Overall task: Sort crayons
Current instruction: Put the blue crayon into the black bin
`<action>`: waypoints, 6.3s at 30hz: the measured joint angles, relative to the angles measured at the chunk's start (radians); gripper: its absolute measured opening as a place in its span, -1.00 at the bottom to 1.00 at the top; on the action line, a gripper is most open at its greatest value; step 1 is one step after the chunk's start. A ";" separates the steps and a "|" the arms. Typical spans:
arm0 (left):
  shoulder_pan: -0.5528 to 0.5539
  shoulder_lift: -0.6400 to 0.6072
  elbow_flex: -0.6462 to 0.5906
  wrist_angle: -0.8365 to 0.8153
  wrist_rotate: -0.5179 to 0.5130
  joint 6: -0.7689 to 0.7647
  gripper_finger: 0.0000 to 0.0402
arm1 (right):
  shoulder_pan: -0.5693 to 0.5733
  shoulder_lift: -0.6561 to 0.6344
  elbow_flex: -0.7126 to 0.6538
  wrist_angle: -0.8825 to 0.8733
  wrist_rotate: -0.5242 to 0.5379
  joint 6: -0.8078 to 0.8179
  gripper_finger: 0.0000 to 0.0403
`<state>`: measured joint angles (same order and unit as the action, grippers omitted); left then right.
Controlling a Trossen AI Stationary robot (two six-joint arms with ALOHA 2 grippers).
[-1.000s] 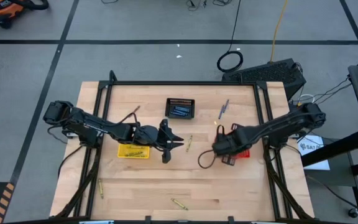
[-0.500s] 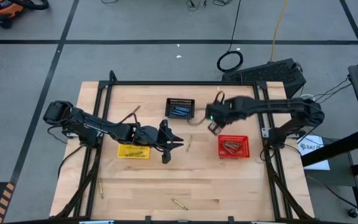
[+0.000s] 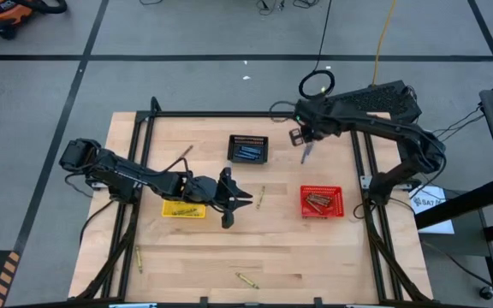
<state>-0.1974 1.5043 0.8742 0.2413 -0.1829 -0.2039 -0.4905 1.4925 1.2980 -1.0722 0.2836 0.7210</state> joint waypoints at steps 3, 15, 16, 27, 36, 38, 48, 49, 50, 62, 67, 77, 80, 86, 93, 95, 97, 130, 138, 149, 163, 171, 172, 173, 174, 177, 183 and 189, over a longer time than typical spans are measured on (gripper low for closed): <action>0.000 0.000 0.000 0.000 0.000 0.000 -0.59 | -0.041 0.003 0.000 0.054 0.000 0.019 -0.41; -0.017 0.000 0.000 -0.023 0.000 0.000 -0.59 | -0.103 0.144 -0.028 0.166 0.001 0.130 -0.41; -0.021 0.000 0.000 -0.025 0.000 0.000 -0.59 | -0.108 0.161 -0.032 0.170 0.002 0.137 -0.41; -0.054 0.000 0.000 -0.057 0.000 0.000 -0.59 | -0.144 0.237 -0.049 0.111 0.001 0.183 -0.41; -0.068 0.000 0.000 -0.069 0.000 -0.001 -0.59 | -0.159 0.236 -0.101 0.062 0.002 0.239 -0.41; -0.075 0.000 0.000 -0.070 0.000 -0.001 -0.59 | -0.164 0.236 -0.139 0.103 -0.018 0.266 -0.41; -0.087 0.000 0.000 -0.078 0.000 0.000 -0.59 | -0.191 0.237 -0.196 0.262 -0.053 0.311 -0.41; -0.087 0.000 0.000 -0.080 0.000 0.000 -0.59 | -0.193 0.237 -0.196 0.269 -0.052 0.311 -0.41; -0.087 0.000 0.000 -0.080 0.000 0.000 -0.59 | -0.196 0.237 -0.196 0.272 -0.052 0.311 -0.41; -0.087 0.000 0.000 -0.103 0.000 0.000 -0.59 | -0.226 0.237 -0.223 0.318 -0.051 0.308 -0.41; -0.087 0.000 0.000 -0.102 0.000 0.000 -0.59 | -0.233 0.237 -0.274 0.374 -0.053 0.326 -0.41; -0.085 0.000 0.000 -0.101 -0.002 0.000 -0.59 | -0.250 0.237 -0.289 0.416 -0.079 0.289 -0.59; -0.085 0.000 0.000 -0.101 -0.003 0.001 -0.59 | -0.251 0.237 -0.289 0.396 -0.080 0.289 -0.70; -0.085 0.000 0.000 -0.101 -0.005 0.001 -0.59 | -0.251 0.237 -0.291 0.319 -0.075 0.290 -0.83; -0.086 0.000 0.000 -0.102 -0.008 0.001 -0.59 | -0.250 0.235 -0.369 0.352 -0.067 0.285 -0.92; -0.086 0.000 0.000 -0.103 -0.008 0.001 -0.59 | -0.250 0.235 -0.392 0.363 -0.068 0.270 -0.96; -0.086 0.000 0.000 -0.106 -0.008 0.001 -0.59 | -0.250 0.235 -0.405 0.373 -0.068 0.233 -0.98; -0.085 0.001 0.000 -0.164 -0.008 0.000 -0.59 | -0.144 -0.038 -0.412 0.664 -0.267 -0.141 -1.00; -0.084 0.001 0.000 -0.251 -0.003 -0.027 -0.59 | -0.080 -0.039 -0.411 0.912 -0.341 -0.197 -1.00; -0.084 0.001 0.000 -0.346 0.016 -0.137 -0.59 | -0.023 -0.032 -0.410 1.079 -0.363 -0.349 -1.00; -0.084 0.001 0.000 -0.255 0.079 -0.206 -0.59 | -0.006 -0.022 -0.408 1.203 -0.471 -0.379 -1.00; -0.080 0.001 0.011 -0.202 0.122 -0.201 -0.59 | 0.029 -0.002 -0.308 1.140 -0.471 -0.465 -1.00; -0.077 0.001 0.015 -0.202 0.125 -0.201 -0.59 | 0.030 0.011 -0.293 1.127 -0.470 -0.466 -1.00; -0.075 0.001 0.018 -0.201 0.126 -0.201 -0.59 | 0.032 0.027 -0.275 1.122 -0.470 -0.469 -1.00; -0.073 0.001 0.020 -0.200 0.127 -0.201 -0.59 | 0.034 0.042 -0.257 1.112 -0.468 -0.475 -1.00; -0.072 0.001 0.021 -0.206 0.127 -0.202 -0.59 | 0.043 0.098 -0.219 1.075 -0.470 -0.490 -1.00; -0.072 0.001 0.023 -0.288 0.189 -0.254 -0.59 | 0.061 0.211 -0.140 1.040 -0.472 -0.538 -1.00; -0.076 0.001 0.023 -0.401 0.237 -0.338 -0.59 | 0.068 0.307 -0.046 0.946 -0.472 -0.604 -1.00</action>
<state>-0.2737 1.5051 0.8970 -0.1597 0.0538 -0.5418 -0.4225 1.7994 1.2518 -0.1260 -0.1883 0.1171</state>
